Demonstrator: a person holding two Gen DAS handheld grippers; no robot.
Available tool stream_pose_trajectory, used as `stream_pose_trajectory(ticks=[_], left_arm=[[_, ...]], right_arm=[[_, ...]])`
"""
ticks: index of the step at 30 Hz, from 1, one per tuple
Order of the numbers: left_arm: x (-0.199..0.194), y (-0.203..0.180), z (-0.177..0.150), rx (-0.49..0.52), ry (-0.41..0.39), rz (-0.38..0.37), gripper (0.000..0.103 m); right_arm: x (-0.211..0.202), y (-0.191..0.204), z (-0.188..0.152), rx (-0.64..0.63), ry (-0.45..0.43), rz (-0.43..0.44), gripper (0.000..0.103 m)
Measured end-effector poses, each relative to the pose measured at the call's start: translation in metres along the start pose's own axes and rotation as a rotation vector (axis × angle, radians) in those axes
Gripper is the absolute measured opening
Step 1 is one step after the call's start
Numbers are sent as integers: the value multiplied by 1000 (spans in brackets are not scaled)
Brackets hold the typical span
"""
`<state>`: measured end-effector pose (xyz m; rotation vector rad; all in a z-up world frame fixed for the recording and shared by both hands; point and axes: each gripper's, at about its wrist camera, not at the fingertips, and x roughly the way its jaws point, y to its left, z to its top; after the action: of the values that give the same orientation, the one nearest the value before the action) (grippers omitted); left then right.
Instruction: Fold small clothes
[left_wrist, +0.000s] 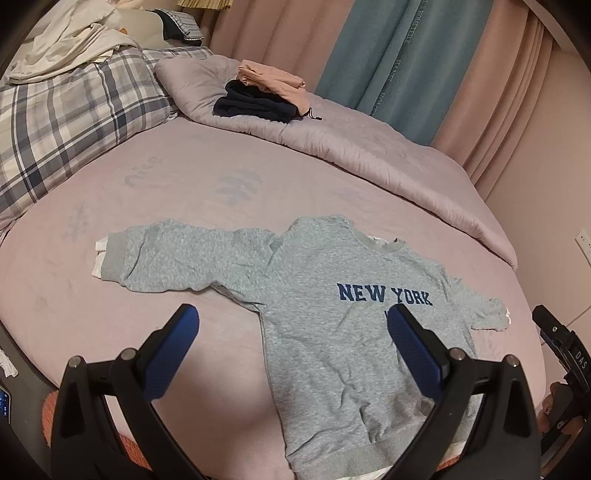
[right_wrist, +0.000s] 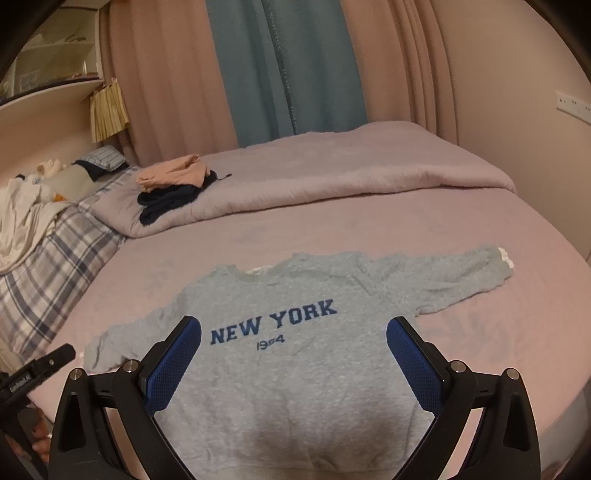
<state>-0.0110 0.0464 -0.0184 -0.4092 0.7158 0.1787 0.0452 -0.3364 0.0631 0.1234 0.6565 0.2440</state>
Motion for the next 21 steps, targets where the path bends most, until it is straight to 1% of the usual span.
stream_pose_trajectory(ticks=[7,13,21], left_arm=[[2,1,-1,9,7,7,102],[7,-7,-3,21,15,11,102],[23,-24,-4,45,44,29,102]], right_arm=[[-2,-8,-2,20,-5,-17,101],[-3,-16,-3,28,-23,-8,101],[6,-50,-4,94,-6,-3,101]])
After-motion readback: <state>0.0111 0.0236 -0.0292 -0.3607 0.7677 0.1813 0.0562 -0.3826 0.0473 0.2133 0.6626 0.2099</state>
